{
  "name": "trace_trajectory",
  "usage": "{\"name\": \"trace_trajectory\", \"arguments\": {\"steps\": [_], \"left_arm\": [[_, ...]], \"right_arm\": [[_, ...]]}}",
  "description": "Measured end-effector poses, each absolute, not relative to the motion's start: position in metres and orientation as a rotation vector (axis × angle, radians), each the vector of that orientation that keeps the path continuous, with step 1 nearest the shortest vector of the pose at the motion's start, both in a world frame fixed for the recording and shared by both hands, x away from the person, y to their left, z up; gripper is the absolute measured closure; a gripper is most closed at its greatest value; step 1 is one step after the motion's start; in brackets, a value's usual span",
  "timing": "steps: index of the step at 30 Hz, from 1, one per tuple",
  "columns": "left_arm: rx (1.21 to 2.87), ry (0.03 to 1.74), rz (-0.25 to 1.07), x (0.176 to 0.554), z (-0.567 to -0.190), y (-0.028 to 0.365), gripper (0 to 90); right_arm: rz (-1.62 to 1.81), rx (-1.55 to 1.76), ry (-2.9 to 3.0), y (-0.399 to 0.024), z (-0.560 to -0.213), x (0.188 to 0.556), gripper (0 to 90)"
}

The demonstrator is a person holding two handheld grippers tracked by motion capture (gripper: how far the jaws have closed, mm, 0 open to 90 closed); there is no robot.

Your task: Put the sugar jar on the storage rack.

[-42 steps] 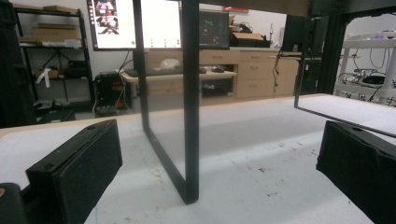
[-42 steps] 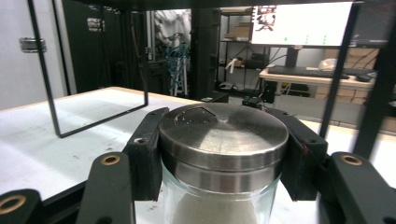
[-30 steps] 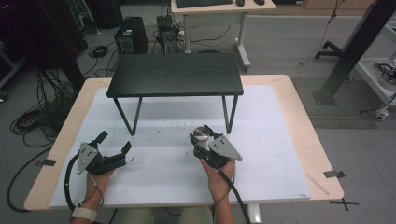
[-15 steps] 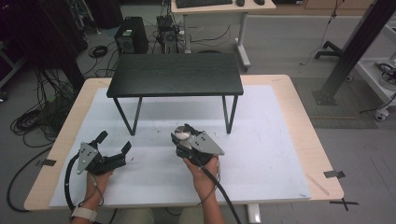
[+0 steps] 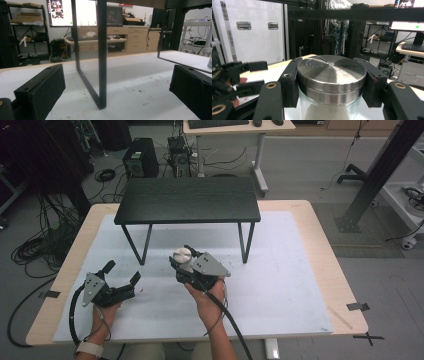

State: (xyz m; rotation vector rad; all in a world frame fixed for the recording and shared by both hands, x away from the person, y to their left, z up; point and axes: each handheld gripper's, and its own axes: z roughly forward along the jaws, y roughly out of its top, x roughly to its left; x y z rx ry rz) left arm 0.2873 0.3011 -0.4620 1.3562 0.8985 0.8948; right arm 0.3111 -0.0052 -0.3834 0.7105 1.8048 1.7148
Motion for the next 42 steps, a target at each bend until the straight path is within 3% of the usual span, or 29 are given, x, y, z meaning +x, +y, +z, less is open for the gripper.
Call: {"name": "trace_trajectory", "arguments": {"steps": [42], "left_arm": [[1.36, 0.901, 0.895, 0.287, -0.462, 0.301, 0.3]], "right_arm": [[1.791, 0.652, 1.844, 0.009, -0.272, 0.318, 43.0]]}}
